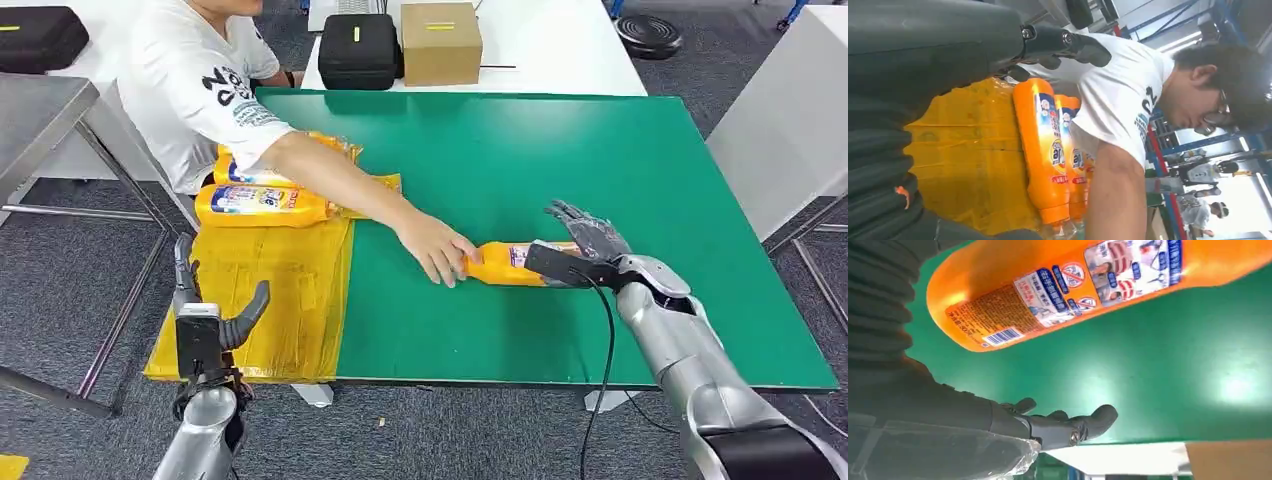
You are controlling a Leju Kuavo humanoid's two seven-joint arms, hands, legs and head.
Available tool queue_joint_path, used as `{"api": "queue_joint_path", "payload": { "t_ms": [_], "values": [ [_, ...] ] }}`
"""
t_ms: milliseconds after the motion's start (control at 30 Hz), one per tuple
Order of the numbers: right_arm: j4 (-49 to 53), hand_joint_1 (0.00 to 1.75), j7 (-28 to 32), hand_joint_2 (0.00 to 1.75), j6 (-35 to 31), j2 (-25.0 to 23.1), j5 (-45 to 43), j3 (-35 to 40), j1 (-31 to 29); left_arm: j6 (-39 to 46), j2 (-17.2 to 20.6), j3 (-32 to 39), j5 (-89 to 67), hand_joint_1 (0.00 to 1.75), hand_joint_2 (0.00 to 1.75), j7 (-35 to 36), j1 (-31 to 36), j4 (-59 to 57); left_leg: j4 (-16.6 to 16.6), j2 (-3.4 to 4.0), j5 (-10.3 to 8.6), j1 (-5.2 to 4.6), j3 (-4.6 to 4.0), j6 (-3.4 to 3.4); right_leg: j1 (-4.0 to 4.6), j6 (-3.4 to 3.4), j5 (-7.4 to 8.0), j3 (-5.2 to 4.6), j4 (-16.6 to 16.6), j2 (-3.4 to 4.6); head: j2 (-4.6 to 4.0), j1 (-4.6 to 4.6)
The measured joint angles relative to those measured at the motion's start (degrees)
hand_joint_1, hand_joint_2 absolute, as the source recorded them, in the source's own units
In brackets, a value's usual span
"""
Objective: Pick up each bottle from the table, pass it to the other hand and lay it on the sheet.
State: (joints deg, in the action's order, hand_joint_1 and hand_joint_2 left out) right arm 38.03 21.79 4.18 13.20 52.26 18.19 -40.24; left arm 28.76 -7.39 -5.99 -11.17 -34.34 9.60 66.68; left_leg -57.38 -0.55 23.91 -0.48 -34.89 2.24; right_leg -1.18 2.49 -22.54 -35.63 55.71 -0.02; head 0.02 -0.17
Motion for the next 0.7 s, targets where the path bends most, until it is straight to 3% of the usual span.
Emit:
{"api": "queue_joint_path", "payload": {
  "t_ms": [233, 700],
  "values": [
    [-6.29, 0.00, 0.30, 1.75, 2.75, -0.50, 0.59, 2.92, -3.86, 1.64, -0.33, 0.17, -1.68, 0.00, 1.75, 0.28, 0.80, -1.37, 0.00, -0.02, 0.00, -0.01, 0.00, 0.00, -0.01, 0.00, 0.00, 0.00, -0.01, -0.01, 0.00, 0.00],
    [-11.65, 0.00, 2.49, 1.75, 5.79, -1.09, -0.39, 5.31, -5.20, 2.08, -0.98, 0.22, -3.34, 0.00, 1.75, 0.98, 2.46, -3.67, 0.00, -0.02, 0.00, -0.01, -0.01, 0.00, -0.01, 0.00, 0.00, -0.01, 0.00, -0.01, 0.00, 0.00]
  ]
}}
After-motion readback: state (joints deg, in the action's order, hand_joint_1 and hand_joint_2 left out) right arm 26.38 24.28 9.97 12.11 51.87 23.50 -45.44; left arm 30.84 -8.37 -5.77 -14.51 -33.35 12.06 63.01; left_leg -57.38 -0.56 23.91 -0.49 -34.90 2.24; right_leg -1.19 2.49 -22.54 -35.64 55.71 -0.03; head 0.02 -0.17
